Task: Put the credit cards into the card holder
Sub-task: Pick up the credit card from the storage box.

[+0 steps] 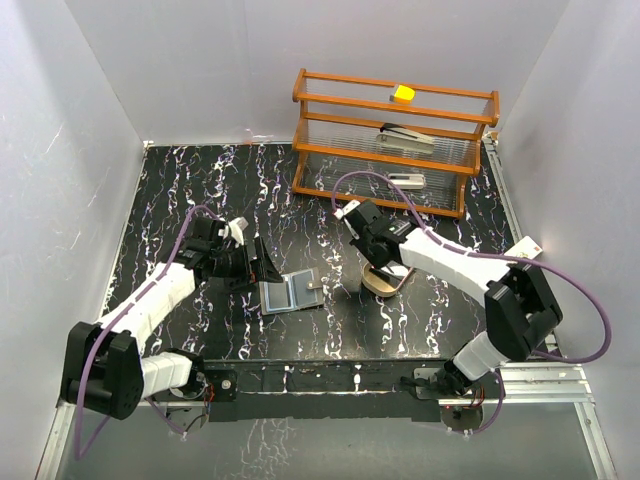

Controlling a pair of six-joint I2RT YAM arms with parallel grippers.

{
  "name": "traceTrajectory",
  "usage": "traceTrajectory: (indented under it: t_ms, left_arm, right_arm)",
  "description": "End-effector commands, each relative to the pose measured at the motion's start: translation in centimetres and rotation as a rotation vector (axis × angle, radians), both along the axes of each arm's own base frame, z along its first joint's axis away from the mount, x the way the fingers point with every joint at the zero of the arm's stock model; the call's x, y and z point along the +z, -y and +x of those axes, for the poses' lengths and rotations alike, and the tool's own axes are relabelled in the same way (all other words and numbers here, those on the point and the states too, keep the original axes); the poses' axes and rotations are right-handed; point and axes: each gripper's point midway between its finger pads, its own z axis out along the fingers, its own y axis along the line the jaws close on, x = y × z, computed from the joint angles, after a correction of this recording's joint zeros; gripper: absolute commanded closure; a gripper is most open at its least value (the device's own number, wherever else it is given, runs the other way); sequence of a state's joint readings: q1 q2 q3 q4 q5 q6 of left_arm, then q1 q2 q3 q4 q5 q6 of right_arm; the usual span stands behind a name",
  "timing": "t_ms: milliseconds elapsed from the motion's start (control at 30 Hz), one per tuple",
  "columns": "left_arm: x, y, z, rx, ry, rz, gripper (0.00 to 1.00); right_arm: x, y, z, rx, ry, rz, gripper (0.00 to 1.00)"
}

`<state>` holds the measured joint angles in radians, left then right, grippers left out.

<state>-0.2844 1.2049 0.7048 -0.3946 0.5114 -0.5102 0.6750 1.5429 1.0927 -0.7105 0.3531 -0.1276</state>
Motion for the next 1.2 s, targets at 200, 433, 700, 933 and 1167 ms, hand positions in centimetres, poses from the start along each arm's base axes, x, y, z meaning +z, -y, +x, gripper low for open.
traceTrajectory:
  t_ms: [200,433,700,933,1167]
  left_arm:
    - [5.3,3.1,-1.0,-0.06,0.084,-0.27,0.16]
    - [9.5,4.7,-1.4,-0.091,0.162,-0.466,0.31]
    - [13.7,5.7,-2.5,-0.153,0.233,-0.64,0.52]
    - [15.2,5.9,-2.7,-0.161,0.257,-0.707,0.61]
    - [15.9,6.0,-2.9,-0.167,0.257,-0.756,0.74]
  right_arm:
    - [8.0,-8.7,-2.9,0.081,-0.005,0.613,1.0]
    - [12.5,-13.9,-5.9,0.133,-0.127,1.0,1.0]
    - [18.1,-17.1,-8.9,0.243,-0.215,1.392,1.0]
    - [19.1,-18.0,-9.9,0.296,-0.287,1.483,1.0]
    - [18.0,-18.8,-10.1,0.305,-0.353,1.508,1.0]
